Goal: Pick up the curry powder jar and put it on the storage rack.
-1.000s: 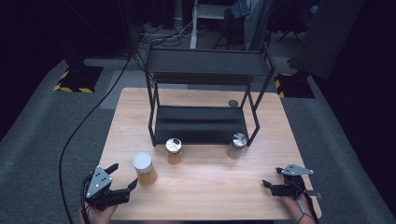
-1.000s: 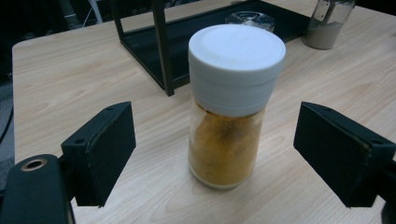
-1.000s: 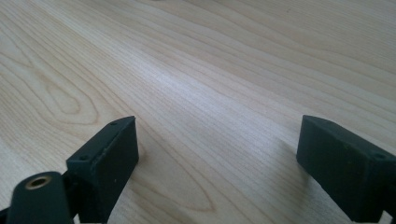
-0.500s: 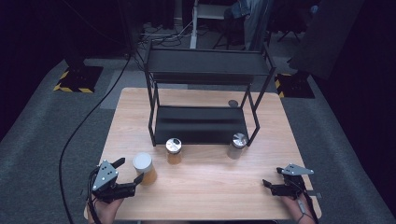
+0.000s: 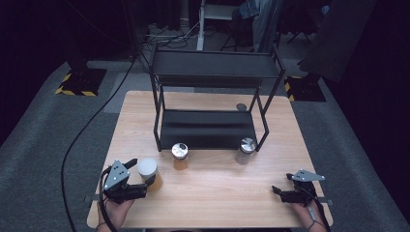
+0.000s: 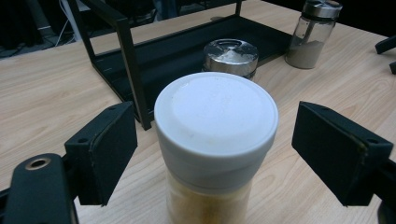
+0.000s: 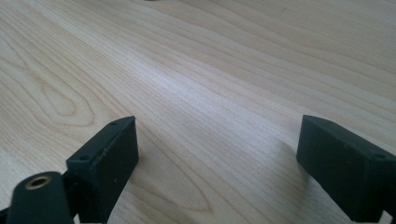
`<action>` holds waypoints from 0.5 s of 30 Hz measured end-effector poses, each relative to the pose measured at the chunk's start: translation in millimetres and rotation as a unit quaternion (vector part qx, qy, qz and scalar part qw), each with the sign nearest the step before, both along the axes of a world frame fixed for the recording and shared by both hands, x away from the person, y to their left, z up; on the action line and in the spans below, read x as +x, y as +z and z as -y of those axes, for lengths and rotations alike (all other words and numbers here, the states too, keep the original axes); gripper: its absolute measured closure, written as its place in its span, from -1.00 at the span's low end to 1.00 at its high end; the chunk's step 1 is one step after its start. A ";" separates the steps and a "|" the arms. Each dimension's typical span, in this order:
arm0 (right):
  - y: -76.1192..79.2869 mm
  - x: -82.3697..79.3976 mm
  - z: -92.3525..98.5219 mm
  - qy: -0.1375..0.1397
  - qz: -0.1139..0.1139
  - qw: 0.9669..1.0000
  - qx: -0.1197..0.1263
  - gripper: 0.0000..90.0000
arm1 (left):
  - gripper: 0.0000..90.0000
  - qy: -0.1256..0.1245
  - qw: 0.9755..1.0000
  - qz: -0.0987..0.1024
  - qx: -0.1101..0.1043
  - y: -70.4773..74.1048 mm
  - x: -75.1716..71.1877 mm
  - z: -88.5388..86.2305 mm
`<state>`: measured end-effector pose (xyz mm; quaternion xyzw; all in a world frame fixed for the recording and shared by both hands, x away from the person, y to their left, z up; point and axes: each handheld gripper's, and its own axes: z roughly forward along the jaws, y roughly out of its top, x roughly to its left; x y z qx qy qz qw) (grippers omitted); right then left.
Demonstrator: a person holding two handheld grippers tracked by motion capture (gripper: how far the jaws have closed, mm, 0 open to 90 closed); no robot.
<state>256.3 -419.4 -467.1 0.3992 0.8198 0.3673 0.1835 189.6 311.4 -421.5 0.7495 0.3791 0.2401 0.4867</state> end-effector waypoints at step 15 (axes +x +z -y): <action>0.0 -0.3 -0.3 -0.002 0.000 1.000 0.000 -0.71 | -0.26 -0.004 0.999 -0.026 0.032 5.5 15.6 11.4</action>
